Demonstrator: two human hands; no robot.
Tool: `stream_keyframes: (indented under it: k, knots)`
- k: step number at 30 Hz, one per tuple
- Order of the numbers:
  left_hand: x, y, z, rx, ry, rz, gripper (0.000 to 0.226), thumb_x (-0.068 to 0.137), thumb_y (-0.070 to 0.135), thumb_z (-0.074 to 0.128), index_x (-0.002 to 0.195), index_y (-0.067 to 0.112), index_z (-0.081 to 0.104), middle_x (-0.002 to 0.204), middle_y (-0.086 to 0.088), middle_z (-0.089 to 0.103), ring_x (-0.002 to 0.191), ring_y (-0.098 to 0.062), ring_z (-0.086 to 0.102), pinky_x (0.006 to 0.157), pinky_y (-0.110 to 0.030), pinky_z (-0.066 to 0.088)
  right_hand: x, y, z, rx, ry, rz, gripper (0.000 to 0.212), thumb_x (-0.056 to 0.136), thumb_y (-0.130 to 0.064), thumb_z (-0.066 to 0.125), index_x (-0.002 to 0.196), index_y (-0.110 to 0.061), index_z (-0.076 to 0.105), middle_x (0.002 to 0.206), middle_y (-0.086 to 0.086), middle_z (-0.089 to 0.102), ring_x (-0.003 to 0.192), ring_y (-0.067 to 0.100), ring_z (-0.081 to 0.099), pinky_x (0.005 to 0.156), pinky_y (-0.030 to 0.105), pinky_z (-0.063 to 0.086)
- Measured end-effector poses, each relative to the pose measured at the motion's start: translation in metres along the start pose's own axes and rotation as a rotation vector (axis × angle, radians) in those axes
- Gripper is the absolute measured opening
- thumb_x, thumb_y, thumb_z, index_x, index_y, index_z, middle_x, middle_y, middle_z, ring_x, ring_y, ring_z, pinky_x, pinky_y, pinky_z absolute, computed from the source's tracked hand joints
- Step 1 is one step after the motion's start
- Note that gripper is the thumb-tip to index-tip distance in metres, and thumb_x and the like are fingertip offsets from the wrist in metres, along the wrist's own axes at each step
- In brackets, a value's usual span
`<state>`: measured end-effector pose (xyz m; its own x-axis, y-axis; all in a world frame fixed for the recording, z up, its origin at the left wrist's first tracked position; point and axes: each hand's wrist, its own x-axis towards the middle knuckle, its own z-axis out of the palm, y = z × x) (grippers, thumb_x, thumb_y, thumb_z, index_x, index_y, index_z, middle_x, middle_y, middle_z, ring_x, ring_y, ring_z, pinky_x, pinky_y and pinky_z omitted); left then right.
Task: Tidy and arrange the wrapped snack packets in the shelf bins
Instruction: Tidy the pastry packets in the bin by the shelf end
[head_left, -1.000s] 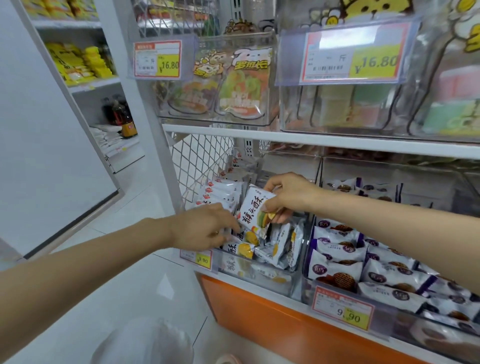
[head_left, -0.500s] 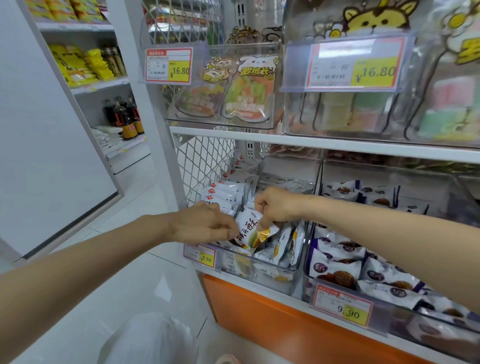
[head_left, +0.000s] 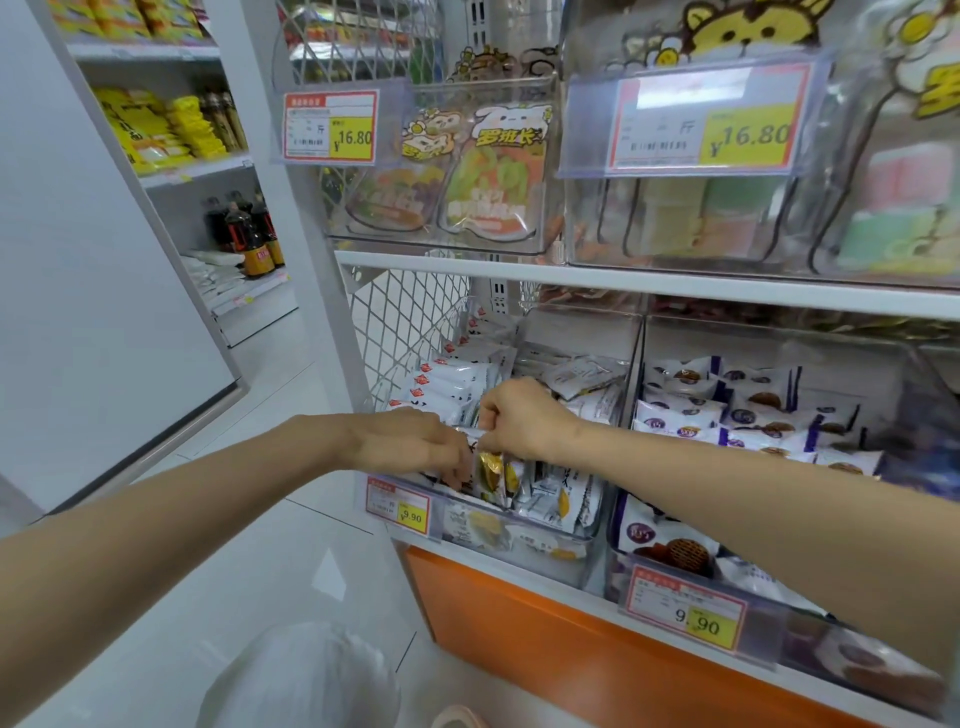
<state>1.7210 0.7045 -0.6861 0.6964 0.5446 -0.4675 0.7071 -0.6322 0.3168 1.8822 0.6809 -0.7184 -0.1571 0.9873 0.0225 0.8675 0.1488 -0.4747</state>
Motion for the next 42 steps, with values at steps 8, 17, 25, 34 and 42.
stream_keyframes:
  k: [8,17,25,34,42]
  knots:
    - [0.014,-0.01,0.005,0.191,0.314,0.134,0.024,0.087,0.032,0.054,0.106,0.022,0.063,0.095,0.007,0.055,0.096,-0.011,0.048,0.083,-0.024,0.038,0.0,0.01,0.007,-0.121,-0.188,-0.001,0.025,0.075,-0.024,0.078,0.096,-0.013,0.068,0.091,0.0,0.064,0.087,0.017,0.058,0.078,0.03,0.05]
    - [0.047,-0.003,0.016,0.777,0.272,0.175,0.036,0.084,0.044,0.06,0.112,0.022,0.055,0.116,0.004,0.056,0.113,-0.015,0.039,0.081,-0.028,0.02,0.021,0.062,-0.05,-0.351,-0.018,0.2,0.049,0.09,-0.03,0.055,0.135,-0.017,0.042,0.134,0.009,0.045,0.117,0.027,0.048,0.085,0.03,0.042]
    - [0.062,-0.005,0.009,0.884,0.369,0.227,0.017,0.086,0.033,0.059,0.098,0.021,0.057,0.104,0.004,0.06,0.11,-0.017,0.041,0.079,-0.029,0.018,0.033,0.073,-0.054,-0.369,-0.226,0.28,0.073,0.076,-0.049,0.073,0.135,-0.021,0.042,0.135,0.008,0.049,0.113,0.027,0.052,0.085,0.032,0.045]
    - [0.058,-0.003,0.008,0.865,0.396,0.167,0.021,0.088,0.038,0.057,0.1,0.022,0.056,0.106,0.002,0.062,0.107,-0.018,0.043,0.082,-0.03,0.022,0.012,0.074,-0.069,-0.123,0.257,0.11,0.008,0.087,-0.016,0.058,0.089,-0.01,0.053,0.076,0.001,0.052,0.073,0.019,0.053,0.055,0.025,0.036]
    - [0.036,-0.007,0.005,0.289,0.572,0.176,0.014,0.086,0.02,0.064,0.1,0.017,0.062,0.096,0.009,0.051,0.098,-0.012,0.046,0.079,-0.021,0.03,-0.032,0.038,-0.085,0.527,0.251,0.24,0.031,0.085,-0.019,0.068,0.113,-0.01,0.06,0.074,-0.002,0.066,0.057,0.007,0.063,0.053,0.013,0.051]
